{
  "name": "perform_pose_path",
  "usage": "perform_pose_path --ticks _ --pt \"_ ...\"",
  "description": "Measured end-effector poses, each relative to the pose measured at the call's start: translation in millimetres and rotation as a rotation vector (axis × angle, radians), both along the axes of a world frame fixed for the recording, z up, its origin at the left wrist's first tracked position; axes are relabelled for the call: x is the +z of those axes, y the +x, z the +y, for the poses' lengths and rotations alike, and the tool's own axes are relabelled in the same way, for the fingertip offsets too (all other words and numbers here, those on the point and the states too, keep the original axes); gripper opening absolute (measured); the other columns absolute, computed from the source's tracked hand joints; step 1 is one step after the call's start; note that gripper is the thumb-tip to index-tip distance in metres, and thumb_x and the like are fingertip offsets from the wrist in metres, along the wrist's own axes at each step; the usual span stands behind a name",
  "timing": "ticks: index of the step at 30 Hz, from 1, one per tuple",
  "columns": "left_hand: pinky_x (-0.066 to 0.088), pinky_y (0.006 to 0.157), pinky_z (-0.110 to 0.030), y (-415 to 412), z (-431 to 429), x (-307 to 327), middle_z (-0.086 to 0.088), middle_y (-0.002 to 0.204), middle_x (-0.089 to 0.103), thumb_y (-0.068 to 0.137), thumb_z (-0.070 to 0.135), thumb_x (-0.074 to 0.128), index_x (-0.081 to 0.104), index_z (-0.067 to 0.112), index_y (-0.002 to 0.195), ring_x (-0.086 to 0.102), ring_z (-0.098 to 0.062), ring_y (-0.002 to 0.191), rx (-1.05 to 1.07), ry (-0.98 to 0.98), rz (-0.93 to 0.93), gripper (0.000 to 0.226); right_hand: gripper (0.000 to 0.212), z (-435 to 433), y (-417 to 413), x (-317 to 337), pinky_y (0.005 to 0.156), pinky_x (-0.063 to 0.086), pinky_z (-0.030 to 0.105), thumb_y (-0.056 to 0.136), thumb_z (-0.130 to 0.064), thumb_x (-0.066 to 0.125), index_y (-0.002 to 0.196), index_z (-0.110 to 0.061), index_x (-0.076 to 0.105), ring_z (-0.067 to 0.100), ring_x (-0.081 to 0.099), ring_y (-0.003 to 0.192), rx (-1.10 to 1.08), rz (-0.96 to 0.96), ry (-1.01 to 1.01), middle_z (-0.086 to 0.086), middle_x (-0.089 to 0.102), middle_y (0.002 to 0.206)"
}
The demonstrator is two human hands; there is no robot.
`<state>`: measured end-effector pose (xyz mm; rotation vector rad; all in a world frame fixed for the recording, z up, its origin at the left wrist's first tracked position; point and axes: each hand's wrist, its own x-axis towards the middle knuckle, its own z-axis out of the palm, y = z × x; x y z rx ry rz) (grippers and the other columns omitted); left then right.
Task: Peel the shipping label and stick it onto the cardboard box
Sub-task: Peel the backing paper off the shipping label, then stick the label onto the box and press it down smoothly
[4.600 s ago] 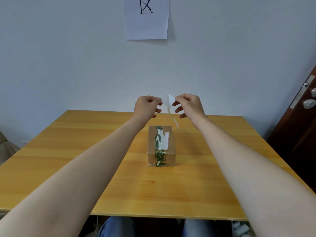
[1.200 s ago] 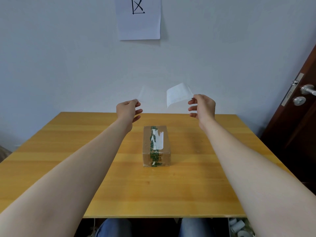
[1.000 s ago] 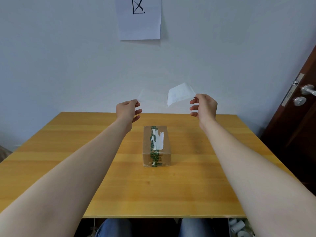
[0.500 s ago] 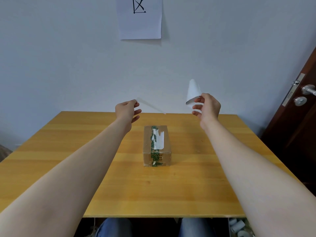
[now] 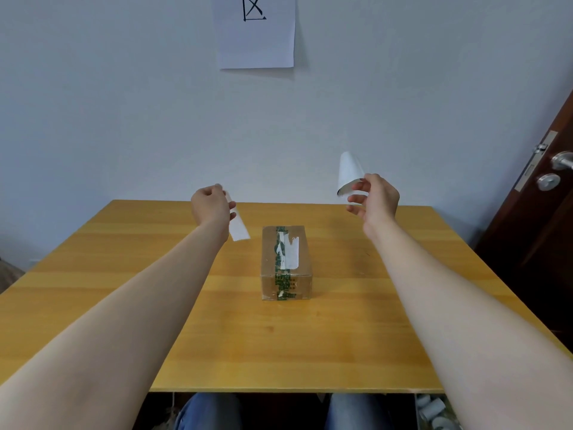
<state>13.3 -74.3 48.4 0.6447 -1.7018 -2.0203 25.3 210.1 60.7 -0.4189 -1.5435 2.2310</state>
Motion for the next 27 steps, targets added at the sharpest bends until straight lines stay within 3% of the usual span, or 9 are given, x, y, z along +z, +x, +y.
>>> perform_pose_path --ticks 2,6,9,14,21,24,27 --pt "0.063 0.072 -0.04 0.7 -3.0 -1.9 0.004 0.093 0.064 0.105 0.023 0.043 0.062 0.013 0.114 0.068 -0.014 0.069 0.058 -0.023 0.007 0.023 0.01 -0.3 -1.1 -1.6 0.05 0.052 0.031 0.092 -0.017 0.059 0.092 -0.01 0.066 0.023 0.056 0.053 0.001 -0.006 -0.002 0.005 0.068 0.076" --pt "0.06 0.083 -0.044 4.1 -5.3 -1.1 0.006 0.084 0.059 0.104 0.021 0.044 0.055 0.018 0.117 0.061 -0.015 0.064 0.072 -0.013 -0.001 0.017 0.01 -2.4 -3.6 -5.6 0.051 0.053 0.032 0.093 -0.017 0.059 0.093 -0.011 0.067 0.023 0.057 0.052 0.01 -0.02 0.004 0.006 0.069 0.078" --pt "0.061 0.085 -0.043 7.0 -2.0 0.6 0.002 0.093 0.064 0.1 0.014 0.055 0.062 0.016 0.126 0.063 -0.016 0.079 -0.089 -0.047 -0.024 0.027 0.011 -4.3 -5.8 -7.8 0.051 0.054 0.032 0.094 -0.017 0.06 0.094 -0.011 0.067 0.025 0.061 0.056 0.062 -0.051 0.012 0.006 0.07 0.079" --pt "0.063 0.088 -0.047 18.3 26.2 1.6 -0.006 0.116 0.072 0.095 0.022 0.07 0.072 0.019 0.109 0.073 -0.023 0.103 -0.457 -0.232 -0.023 0.015 0.017 -11.4 -7.6 -13.1 0.055 0.057 0.036 0.097 -0.021 0.063 0.1 -0.006 0.069 0.033 0.071 0.069 0.262 -0.149 0.071 0.012 0.076 0.096" --pt "0.063 0.081 -0.037 25.9 67.6 -0.6 0.007 0.117 0.068 0.084 0.037 0.083 0.06 0.023 0.127 0.07 -0.012 0.101 -0.721 -0.57 0.107 0.051 0.021 -28.7 -3.4 -6.4 0.063 0.062 0.042 0.101 -0.025 0.061 0.101 -0.006 0.068 0.036 0.075 0.076 0.42 -0.177 0.125 0.012 0.076 0.1" --pt "0.06 0.082 -0.036 24.2 75.2 -4.9 0.008 0.122 0.064 0.08 0.041 0.085 0.053 0.024 0.137 0.07 -0.013 0.1 -0.73 -0.604 0.123 0.067 0.024 -35.7 0.4 -2.5 0.065 0.062 0.044 0.103 -0.028 0.057 0.102 -0.006 0.068 0.03 0.075 0.068 0.483 -0.182 0.139 0.011 0.075 0.1" --pt "0.06 0.085 -0.04 21.0 76.7 -8.7 0.007 0.12 0.066 0.08 0.037 0.084 0.051 0.023 0.139 0.071 -0.015 0.101 -0.711 -0.575 0.124 0.069 0.032 -40.2 4.5 -0.4 0.063 0.062 0.043 0.104 -0.036 0.057 0.104 -0.007 0.071 0.028 0.075 0.071 0.561 -0.19 0.213 0.012 0.076 0.105"
